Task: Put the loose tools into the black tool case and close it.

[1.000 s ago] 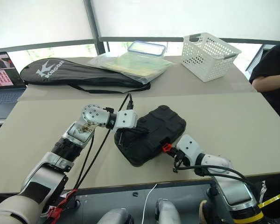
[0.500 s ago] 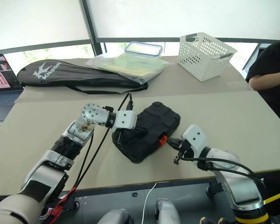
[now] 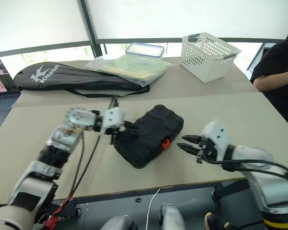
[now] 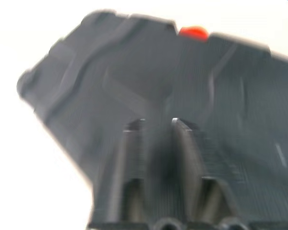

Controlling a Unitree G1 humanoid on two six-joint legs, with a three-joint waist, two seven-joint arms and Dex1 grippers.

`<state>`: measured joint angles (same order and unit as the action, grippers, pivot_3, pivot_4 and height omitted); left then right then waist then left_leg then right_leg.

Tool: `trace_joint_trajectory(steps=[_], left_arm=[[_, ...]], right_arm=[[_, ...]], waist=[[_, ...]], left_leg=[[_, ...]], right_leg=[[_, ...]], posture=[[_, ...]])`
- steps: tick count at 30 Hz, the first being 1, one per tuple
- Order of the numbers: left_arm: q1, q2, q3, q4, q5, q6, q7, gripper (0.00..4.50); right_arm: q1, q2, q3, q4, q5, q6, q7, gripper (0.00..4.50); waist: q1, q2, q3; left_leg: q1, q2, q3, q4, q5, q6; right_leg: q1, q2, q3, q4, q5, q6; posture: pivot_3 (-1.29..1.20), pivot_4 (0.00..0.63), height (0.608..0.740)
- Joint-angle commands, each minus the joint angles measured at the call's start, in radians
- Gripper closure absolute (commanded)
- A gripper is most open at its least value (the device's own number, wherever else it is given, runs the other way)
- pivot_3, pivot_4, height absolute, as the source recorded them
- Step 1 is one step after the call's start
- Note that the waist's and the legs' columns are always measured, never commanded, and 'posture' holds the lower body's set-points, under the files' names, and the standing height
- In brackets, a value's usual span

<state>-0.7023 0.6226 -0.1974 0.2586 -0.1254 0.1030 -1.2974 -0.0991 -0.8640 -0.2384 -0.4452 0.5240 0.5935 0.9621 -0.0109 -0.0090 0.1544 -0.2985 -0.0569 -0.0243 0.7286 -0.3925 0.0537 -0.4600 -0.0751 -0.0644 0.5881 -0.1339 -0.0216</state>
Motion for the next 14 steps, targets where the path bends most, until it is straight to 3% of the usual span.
trace_joint_trajectory(steps=[1, 5, 9, 14], left_arm=[[0.121, 0.171, 0.144, -0.176, -0.157, 0.237, -0.079, 1.72], [0.309, 0.365, 0.332, -0.333, -0.312, 0.455, -0.124, 0.37], [0.481, 0.438, 0.472, -0.409, -0.361, 0.501, -0.1, 0.37], [0.572, 0.436, 0.564, -0.443, -0.38, 0.505, -0.04, 0.37]], right_arm=[[-0.022, -0.121, -0.132, 0.082, 0.132, 0.045, 0.182, 1.36], [0.003, -0.277, -0.174, 0.205, 0.159, 0.048, 0.392, 0.04], [-0.065, -0.313, -0.15, 0.304, 0.173, 0.046, 0.454, 0.04], [-0.175, -0.29, -0.082, 0.361, 0.16, 0.035, 0.459, 0.04]], waist=[[-0.004, 0.0, 0.0], [0.002, 0.0, 0.004], [0.016, 0.001, 0.004], [0.022, 0.003, 0.006]], left_leg=[[0.0, 0.0, 0.0, 0.0, 0.0, 0.0], [-0.003, 0.0, 0.0, 0.0, 0.0, 0.0], [-0.004, 0.0, -0.001, -0.001, -0.001, 0.0], [-0.003, 0.0, -0.001, -0.001, 0.0, -0.001]], right_leg=[[-0.001, 0.0, 0.0, 0.0, 0.0, 0.0], [-0.002, 0.0, -0.002, -0.001, 0.0, 0.0], [-0.002, -0.001, -0.003, -0.008, 0.0, 0.001], [-0.001, -0.001, -0.003, -0.008, 0.0, 0.001]], posture=[[0.0, 0.15, 0.74], [0.0, 0.15, 0.74], [0.0, 0.15, 0.74], [0.0, 0.15, 0.74]])
